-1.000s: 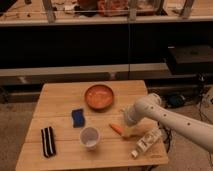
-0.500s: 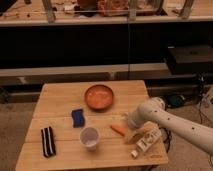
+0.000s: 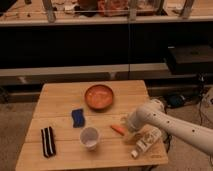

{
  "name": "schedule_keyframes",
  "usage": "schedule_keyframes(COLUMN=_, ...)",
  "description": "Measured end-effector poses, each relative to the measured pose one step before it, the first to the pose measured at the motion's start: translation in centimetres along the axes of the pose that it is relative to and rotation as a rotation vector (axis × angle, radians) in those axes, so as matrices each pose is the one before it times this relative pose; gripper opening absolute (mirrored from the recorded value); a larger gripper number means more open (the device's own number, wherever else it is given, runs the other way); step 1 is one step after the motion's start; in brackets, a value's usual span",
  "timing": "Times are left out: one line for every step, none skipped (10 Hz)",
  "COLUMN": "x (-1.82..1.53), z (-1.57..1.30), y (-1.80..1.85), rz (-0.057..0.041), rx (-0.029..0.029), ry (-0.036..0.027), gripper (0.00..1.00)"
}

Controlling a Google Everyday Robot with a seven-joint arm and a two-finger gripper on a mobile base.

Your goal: Place the pepper in the ceramic bowl

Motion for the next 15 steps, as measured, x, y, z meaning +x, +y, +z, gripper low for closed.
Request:
schedule_keyframes(x=0.468, z=0.504, y=0.012, rz=0.01400, rx=-0.00534, ry=-0.00293, gripper=0.37)
schedule_keyframes(x=0.195, z=0.209, y=-0.081, rz=0.00996, rx=-0.00245, ry=-0.00375, gripper=0.29)
schedule_keyframes(x=0.136, z=0.156, y=-0.017, rz=0.00941, rx=-0.00567, ry=-0.00559, gripper=0.17)
schedule_keyframes(x=0.112, z=0.045, y=-0.050, rz=-0.00001, rx=-0.00156, ry=-0.00085, gripper=0.09)
schedule_keyframes(x=-0.013, z=0.017, y=-0.038, rz=-0.00356, rx=-0.00086, ry=-0.00145, gripper=0.07)
schedule_keyframes(x=-0.136, z=-0.051, y=-0.091, rz=-0.00869, rx=0.00104, ry=-0.00433, gripper=0.08)
schedule_keyframes(x=-0.118, z=-0.170, y=-0.136, rz=-0.00718, rx=0.00509, ry=-0.00598, gripper=0.12)
schedule_keyframes(x=-0.288, z=-0.695, y=-0.382, rz=0.00369, rx=0.00749, ry=0.00713, gripper=0.10)
schedule_keyframes(x=-0.540, z=-0.625, y=-0.337, rz=0.00042, rx=0.00195, ry=0.00502, gripper=0.04)
schedule_keyframes(x=-0.469, z=-0.683, y=-0.251, rz=-0.00205, rx=0.00295, ry=0.00329, gripper=0.00)
schedule_keyframes(x=0.043, z=-0.128, y=-0.095, rz=0.00130, rx=0.00208, ry=0.00312, gripper=0.00)
schedule_keyframes(x=-0.062, z=0.090, y=-0.499, rz=-0.00135, rx=0.00471, ry=0.00078, gripper=0.00)
schedule_keyframes(x=-0.243, z=-0.035, y=-0.818, rz=-0.00338, rx=0.00458, ry=0.00156, gripper=0.00)
schedule_keyframes(x=-0.354, z=-0.517, y=-0.905, rz=-0.00407, rx=0.00399, ry=0.00158, gripper=0.00)
schedule_keyframes(x=-0.404, z=-0.875, y=-0.916, rz=-0.00158, rx=0.00650, ry=0.00158, gripper=0.00)
